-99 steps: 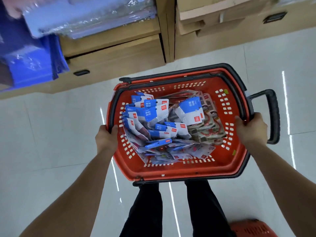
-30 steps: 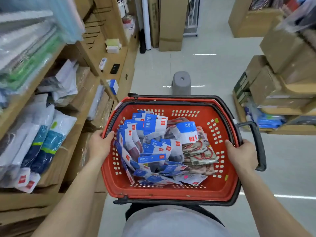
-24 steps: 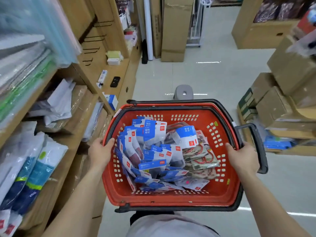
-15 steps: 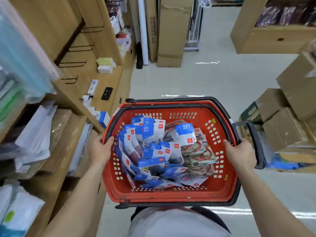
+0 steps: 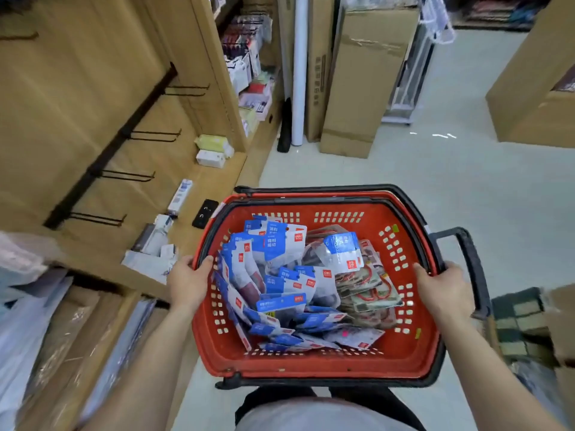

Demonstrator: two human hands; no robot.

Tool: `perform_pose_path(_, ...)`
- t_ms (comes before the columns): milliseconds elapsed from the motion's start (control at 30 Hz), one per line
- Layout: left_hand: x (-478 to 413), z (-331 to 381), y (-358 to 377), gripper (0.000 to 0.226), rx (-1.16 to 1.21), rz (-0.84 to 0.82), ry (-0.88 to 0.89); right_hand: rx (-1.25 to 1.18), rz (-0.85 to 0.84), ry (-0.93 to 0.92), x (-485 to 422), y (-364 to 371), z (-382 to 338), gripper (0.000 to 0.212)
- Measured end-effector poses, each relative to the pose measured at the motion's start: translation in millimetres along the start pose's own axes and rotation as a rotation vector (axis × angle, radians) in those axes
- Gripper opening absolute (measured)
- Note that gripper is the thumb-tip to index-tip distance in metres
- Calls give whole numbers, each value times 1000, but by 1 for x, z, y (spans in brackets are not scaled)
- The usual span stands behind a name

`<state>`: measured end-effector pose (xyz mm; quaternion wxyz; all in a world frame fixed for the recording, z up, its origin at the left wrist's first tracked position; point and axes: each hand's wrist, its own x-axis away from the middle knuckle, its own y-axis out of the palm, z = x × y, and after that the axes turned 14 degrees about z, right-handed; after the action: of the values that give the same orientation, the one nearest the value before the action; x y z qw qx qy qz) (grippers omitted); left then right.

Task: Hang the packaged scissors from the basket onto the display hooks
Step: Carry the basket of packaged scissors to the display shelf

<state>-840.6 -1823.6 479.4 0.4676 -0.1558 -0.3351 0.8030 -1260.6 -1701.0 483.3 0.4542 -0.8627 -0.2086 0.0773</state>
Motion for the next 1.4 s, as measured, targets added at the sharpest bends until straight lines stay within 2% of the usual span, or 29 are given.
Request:
perform_pose_path(333, -108, 68, 80, 27, -4, 208, -175, 10, -141, -193, -159, 111, -189, 30)
perform_pose_path(533, -172, 70, 110, 27, 63, 283, -298, 81, -182, -320, -192, 187, -293, 36)
perform_pose_path(800, -196, 71, 125, 27, 83, 445, -534, 164, -333, -529, -222, 275, -415, 42)
perform_pose_path(967, -179, 69, 161, 26, 27, 569, -719, 206, -478, -677, -241, 344, -459, 47)
perform_pose_path(1200, -165, 83, 251, 33, -82, 710, -1003, 318, -778, -926, -288, 475, -501, 42)
perform_pose_path(1400, -164, 51, 347, 31, -119, 761, -1162, 384, -845, -1026, -305, 583, -486, 42)
